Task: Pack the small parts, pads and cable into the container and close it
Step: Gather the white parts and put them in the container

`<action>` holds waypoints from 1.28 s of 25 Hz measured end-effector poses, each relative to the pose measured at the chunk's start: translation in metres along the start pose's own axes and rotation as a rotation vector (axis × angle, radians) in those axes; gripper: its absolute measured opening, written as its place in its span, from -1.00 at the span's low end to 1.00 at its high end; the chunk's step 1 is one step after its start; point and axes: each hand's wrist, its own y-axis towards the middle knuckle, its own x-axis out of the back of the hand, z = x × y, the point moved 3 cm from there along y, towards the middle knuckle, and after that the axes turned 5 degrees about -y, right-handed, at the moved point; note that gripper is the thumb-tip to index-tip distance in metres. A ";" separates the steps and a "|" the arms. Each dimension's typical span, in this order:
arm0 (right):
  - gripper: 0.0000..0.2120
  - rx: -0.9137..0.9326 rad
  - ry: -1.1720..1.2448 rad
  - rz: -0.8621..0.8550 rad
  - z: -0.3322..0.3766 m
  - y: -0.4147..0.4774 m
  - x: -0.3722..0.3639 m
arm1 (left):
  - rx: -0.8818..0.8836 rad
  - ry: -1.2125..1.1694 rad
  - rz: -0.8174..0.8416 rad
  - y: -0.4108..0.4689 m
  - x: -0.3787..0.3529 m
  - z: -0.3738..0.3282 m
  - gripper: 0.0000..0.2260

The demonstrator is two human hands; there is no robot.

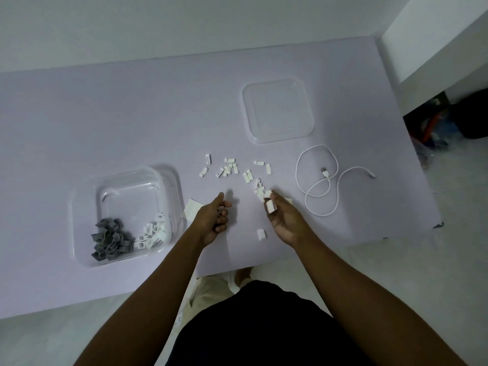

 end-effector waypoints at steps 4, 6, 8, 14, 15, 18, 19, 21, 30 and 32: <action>-0.71 -0.035 0.354 0.239 0.014 -0.007 0.003 | -0.019 0.053 0.043 0.006 -0.013 -0.009 -0.73; -0.81 -0.038 0.370 0.265 0.018 -0.011 0.004 | -0.014 0.093 0.058 0.009 -0.024 -0.012 -0.75; -0.87 -0.056 0.375 0.261 0.020 -0.014 0.005 | -0.022 0.191 0.037 0.010 -0.035 -0.015 -0.76; -0.75 -0.066 0.392 0.153 0.026 -0.002 0.021 | -0.203 0.776 -0.049 0.028 -0.070 -0.019 -0.52; -0.76 -0.061 0.422 0.139 0.028 -0.001 0.024 | -0.264 0.906 -0.066 0.032 -0.078 -0.019 -0.45; -0.81 -0.060 0.521 0.156 0.032 0.001 0.028 | -0.376 1.187 -0.105 0.043 -0.098 -0.019 -0.26; -0.82 -0.063 0.527 0.174 0.033 0.000 0.026 | -0.388 1.226 -0.133 0.045 -0.102 -0.018 -0.22; -0.81 -0.045 0.484 0.189 0.034 0.000 0.021 | -0.402 1.282 -0.181 0.049 -0.105 -0.017 -0.31; -0.50 0.085 0.488 0.102 0.035 0.006 0.036 | -0.356 1.306 -0.136 0.043 -0.097 -0.008 -0.59; -0.67 0.043 0.532 0.150 0.034 0.003 0.031 | -0.346 1.349 -0.153 0.039 -0.085 -0.011 -0.59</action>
